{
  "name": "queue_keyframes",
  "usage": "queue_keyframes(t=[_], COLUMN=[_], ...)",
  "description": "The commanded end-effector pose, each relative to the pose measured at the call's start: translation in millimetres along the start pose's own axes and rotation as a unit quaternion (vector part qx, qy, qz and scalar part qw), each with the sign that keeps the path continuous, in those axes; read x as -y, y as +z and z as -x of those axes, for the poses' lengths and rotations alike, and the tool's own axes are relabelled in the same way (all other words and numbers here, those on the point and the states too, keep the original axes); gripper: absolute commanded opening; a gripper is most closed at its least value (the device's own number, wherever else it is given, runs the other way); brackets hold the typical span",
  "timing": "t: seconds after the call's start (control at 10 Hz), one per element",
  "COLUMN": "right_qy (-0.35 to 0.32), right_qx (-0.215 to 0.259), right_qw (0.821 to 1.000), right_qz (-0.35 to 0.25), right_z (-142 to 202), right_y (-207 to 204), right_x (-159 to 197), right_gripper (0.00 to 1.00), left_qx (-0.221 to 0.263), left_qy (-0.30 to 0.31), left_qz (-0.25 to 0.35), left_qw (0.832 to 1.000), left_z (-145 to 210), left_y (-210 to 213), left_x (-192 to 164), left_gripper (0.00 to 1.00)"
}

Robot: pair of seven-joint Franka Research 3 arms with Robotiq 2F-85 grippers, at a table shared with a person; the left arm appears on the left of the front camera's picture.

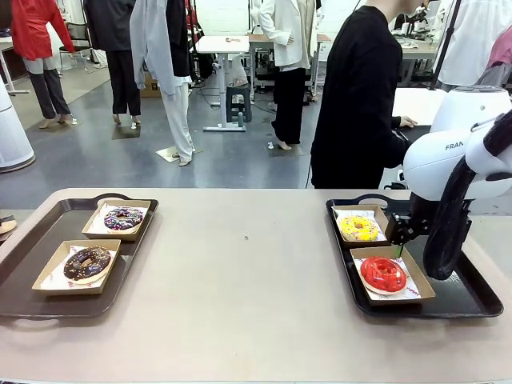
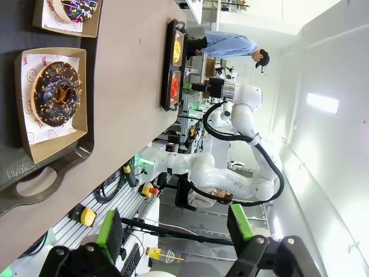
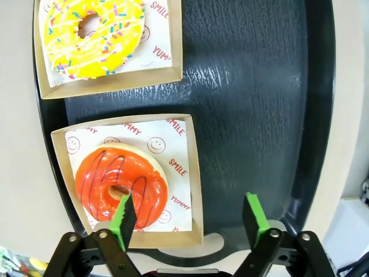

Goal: Individually package the donuts and arrange them on the tray.
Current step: Place the picked Paper togo box on the Handle tray.

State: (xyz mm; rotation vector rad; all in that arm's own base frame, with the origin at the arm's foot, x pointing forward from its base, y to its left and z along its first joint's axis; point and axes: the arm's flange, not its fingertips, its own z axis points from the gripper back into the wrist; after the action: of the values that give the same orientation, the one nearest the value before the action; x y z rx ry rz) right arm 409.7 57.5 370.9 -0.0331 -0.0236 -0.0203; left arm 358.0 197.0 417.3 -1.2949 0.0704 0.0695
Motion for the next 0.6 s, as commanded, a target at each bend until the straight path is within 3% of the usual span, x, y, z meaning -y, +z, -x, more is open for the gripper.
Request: queue_keyframes(t=[0.0,0.5], right_qy=[0.003,0.0], right_qx=[-0.005,0.0], right_qw=[1.0,1.0], right_qz=[-0.003,0.0], right_z=[-4.3,0.0], right_y=[4.2,0.0], right_x=[2.5,0.0], right_gripper=[1.0,1.0], left_qx=[0.005,0.005], left_qy=[0.004,0.004], left_qz=[-0.001,-0.001], left_qw=[1.0,1.0], left_z=[2.1,2.1], left_y=[-0.5,-0.5], left_x=[0.7,0.7], left_gripper=[0.96,0.96])
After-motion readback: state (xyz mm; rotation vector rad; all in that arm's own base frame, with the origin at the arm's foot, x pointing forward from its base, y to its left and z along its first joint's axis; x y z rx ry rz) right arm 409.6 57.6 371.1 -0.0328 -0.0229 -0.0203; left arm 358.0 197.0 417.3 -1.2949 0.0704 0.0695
